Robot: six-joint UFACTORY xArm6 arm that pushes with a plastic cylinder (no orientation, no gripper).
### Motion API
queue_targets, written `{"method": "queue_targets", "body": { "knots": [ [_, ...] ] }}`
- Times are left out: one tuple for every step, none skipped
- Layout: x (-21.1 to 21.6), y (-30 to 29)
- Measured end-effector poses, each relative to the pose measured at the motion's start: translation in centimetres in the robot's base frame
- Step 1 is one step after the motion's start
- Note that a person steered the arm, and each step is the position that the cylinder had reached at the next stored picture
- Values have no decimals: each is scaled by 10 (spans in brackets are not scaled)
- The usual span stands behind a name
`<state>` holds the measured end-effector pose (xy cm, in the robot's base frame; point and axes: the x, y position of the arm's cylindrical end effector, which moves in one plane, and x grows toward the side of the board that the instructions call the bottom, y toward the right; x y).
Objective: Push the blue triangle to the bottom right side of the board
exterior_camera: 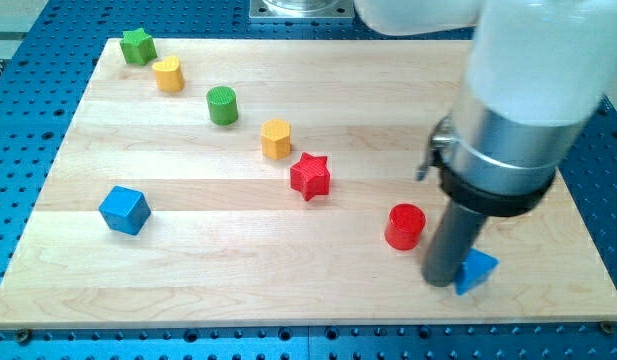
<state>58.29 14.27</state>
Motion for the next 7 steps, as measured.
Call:
{"method": "queue_targets", "body": {
  "knots": [
    [0,31],
    [-5,35],
    [-18,36],
    [-18,41],
    [-13,44],
    [-1,44],
    [1,44]
  ]
}}
